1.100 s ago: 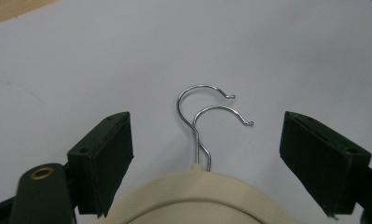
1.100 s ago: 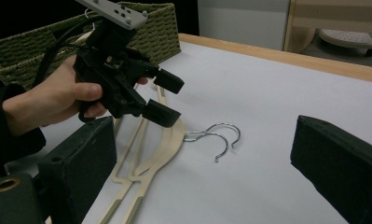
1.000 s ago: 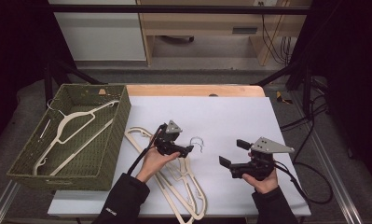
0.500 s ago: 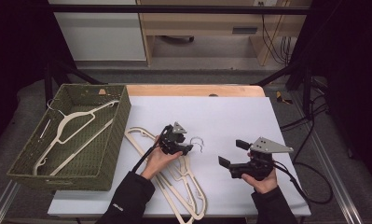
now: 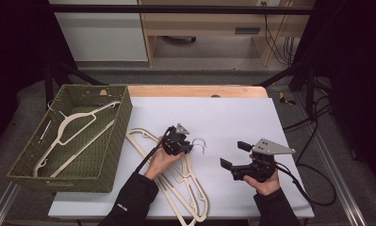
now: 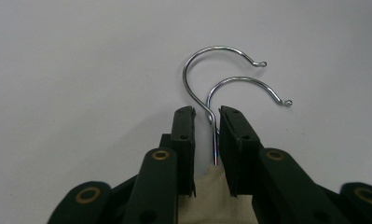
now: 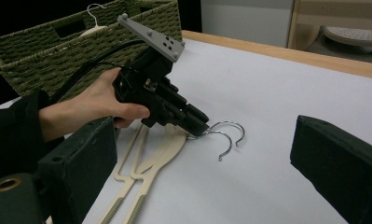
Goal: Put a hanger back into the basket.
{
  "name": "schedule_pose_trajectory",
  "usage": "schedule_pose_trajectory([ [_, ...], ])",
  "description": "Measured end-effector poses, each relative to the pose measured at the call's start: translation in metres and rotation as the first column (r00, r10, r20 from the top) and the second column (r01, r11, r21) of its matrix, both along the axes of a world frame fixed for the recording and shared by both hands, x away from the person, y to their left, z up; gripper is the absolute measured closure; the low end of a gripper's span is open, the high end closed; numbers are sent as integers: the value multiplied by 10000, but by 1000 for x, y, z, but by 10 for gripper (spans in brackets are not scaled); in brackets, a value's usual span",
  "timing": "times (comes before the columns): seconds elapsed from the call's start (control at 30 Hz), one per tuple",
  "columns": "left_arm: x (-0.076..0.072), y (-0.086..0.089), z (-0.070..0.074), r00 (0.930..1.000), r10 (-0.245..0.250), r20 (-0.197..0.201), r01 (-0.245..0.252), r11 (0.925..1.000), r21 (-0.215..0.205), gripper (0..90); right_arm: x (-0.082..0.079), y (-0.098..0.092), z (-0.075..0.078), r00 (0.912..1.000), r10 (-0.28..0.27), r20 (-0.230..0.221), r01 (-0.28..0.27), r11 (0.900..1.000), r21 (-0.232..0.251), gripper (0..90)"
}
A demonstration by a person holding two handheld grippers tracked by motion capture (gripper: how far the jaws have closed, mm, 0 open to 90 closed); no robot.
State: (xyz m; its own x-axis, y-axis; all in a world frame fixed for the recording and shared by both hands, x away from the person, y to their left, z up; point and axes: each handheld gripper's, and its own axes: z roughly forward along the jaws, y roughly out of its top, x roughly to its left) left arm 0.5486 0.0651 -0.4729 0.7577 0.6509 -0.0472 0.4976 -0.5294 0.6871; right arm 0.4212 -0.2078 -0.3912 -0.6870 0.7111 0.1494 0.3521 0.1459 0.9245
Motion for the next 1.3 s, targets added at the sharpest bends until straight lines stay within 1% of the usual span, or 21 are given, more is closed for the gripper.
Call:
schedule_pose_trajectory([
  [0.07, 0, -1, 0, 10000, -51, -2, 51, 10000, 16, 790, 0, -1, 1, 10000, 21, 40, -21, 10000, 43, 77],
  [0.17, 0, -1, 0, 10000, -82, -25, 83, 9999, 80, 793, 0, -1, 1, 10000, 23, 38, -23, 10000, 41, 77],
  [0.2, 1, -1, 1, 9998, -167, -129, 169, 9998, 127, 791, 0, -1, 1, 10000, -13, 30, 13, 10000, 29, 77],
  [0.23, 2, -2, 1, 9997, -166, -153, 168, 9997, 158, 791, 0, 0, 1, 10000, -18, 25, 18, 10000, 52, 77],
  [0.3, 2, -4, 2, 9997, -194, -167, 200, 9993, 331, 792, 0, 0, 1, 10000, -11, 16, 11, 10000, 42, 77],
  [0.37, 2, -5, 2, 9997, -162, -157, 167, 9991, 382, 798, 0, -1, 1, 10000, 52, 53, -52, 10000, 24, 77],
  [0.4, 2, -5, 3, 9998, -171, -119, 177, 9986, 498, 798, 0, -1, 1, 10000, 52, 53, -52, 10000, 24, 77],
  [0.43, 3, -6, 3, 9997, -137, -202, 148, 9984, 539, 814, -1, -1, 2, 10000, 54, 52, -54, 10000, 44, 78],
  [0.5, 4, -6, 3, 9997, -96, -214, 107, 9985, 536, 854, 0, -1, 1, 10000, 57, 50, -57, 10000, 48, 79],
  [0.53, 5, -5, 3, 9996, -52, -266, 64, 9989, 469, 879, 0, 0, 1, 10000, 72, 40, -72, 10000, 24, 79],
  [0.67, 5, -3, 3, 9994, -100, -325, 113, 9991, 402, 885, 0, 2, -1, 10000, 64, -65, -63, 10000, 45, 79],
  [0.73, 5, -4, 3, 9995, -6, -316, 18, 9993, 375, 886, 1, 3, -2, 9999, 101, -83, -101, 9999, -52, 79],
  [0.83, 4, -4, 4, 9995, 50, -318, -37, 9992, 388, 887, 1, 3, -2, 9999, 127, -109, -128, 9999, -11, 81],
  [0.97, 0, -3, 8, 9998, 19, -215, -10, 9991, 425, 887, 2, 6, -5, 9995, 218, -207, -219, 9998, -41, 86],
  [1.0, -4, -2, 12, 10000, 41, -45, -39, 9995, 313, 887, 2, 6, -5, 9995, 218, -207, -219, 9998, -41, 86],
  [1.03, -5, -2, 14, 9999, 74, 70, -76, 9997, 227, 887, 3, 9, -7, 9991, 283, -325, -286, 9996, -86, 91],
  [1.13, -12, 4, 23, 9995, 99, 312, -95, 9998, -150, 887, 5, 14, -11, 9983, 367, -454, -373, 9992, -140, 98],
  [1.17, -12, 4, 23, 9995, 99, 312, -95, 9998, -150, 887, 5, 16, -12, 9979, 419, -499, -426, 9990, -131, 101],
  [1.23, -20, 9, 32, 9980, 55, 623, -35, 9995, -324, 887, 6, 19, -15, 9972, 494, -568, -503, 9986, -141, 106],
  [1.27, -20, 9, 32, 9980, 55, 623, -35, 9995, -324, 887, 6, 19, -15, 9972, 494, -568, -503, 9986, -141, 106],
  [1.3, -23, 10, 34, 9973, 36, 729, -12, 9994, -335, 887, 6, 22, -16, 9969, 514, -592, -527, 9984, -206, 107],
])
